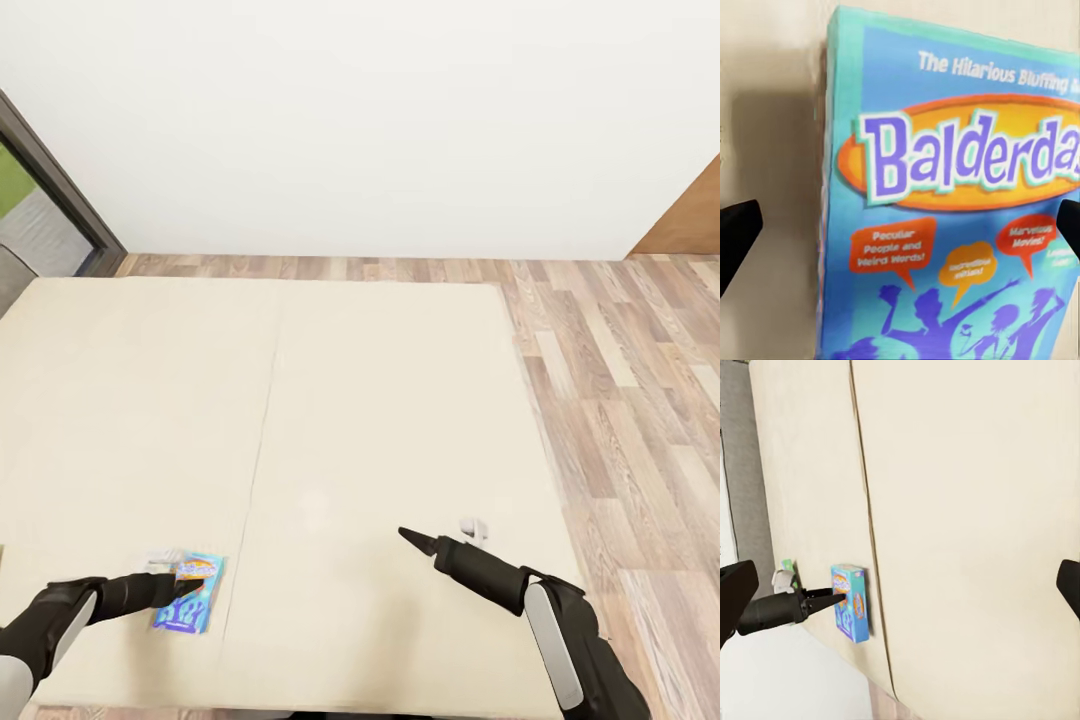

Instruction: Put all the toys in the child's room - the three board games (two on the bed and one on the table), the two jigsaw puzzles on the table, and the tennis ball on the table - inside the toy box on the table in the child's room.

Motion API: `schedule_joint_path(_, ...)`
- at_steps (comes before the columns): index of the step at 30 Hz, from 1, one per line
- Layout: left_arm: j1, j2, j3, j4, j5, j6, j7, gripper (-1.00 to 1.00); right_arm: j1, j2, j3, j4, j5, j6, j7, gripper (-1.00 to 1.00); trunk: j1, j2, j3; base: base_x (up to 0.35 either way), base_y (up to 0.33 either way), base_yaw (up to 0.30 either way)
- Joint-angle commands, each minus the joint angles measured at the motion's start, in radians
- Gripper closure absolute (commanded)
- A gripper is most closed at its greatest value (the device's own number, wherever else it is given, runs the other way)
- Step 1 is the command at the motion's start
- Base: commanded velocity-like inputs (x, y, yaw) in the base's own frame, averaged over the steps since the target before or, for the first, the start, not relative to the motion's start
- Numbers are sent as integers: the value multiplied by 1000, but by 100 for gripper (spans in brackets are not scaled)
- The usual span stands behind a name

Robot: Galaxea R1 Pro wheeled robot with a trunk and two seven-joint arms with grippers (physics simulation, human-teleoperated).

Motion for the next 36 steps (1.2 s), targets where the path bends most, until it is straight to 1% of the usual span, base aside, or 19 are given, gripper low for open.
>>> schedule_joint_path(1,1,-7,1,3,5,15,-5,-100,-1,7,-3,6,-1,0,3,-100,0,0,-1,0,0,0)
schedule_joint_path(3,1,-6,1,1,10,12,-6,-100,-1,9,-3,12,-1,-3,3,-100,0,0,-1,0,0,0)
schedule_joint_path(11,1,-6,-1,-4,4,19,-8,-100,-1,17,-3,45,-1,-37,3,-100,0,0,-1,0,0,0)
schedule_joint_path(18,1,-7,-1,-4,2,19,-8,-100,-1,18,-1,82,0,-43,3,-100,0,0,-1,0,4,0)
schedule_joint_path(27,1,-8,-1,-4,2,21,-8,-100,-1,18,1,84,2,-43,3,-100,0,0,1,0,9,-18)
schedule_joint_path(30,1,-8,-1,-4,-14,29,-8,-100,-1,18,1,84,3,-43,3,-100,0,0,3,0,1,-123)
schedule_joint_path(35,1,-9,-1,-4,-62,31,-8,-100,-1,18,1,84,3,-43,3,-100,0,0,7,0,0,-111)
schedule_joint_path(36,1,-10,-1,-4,-63,31,-8,-100,-1,18,1,84,3,-43,3,-100,0,0,7,0,0,-47)
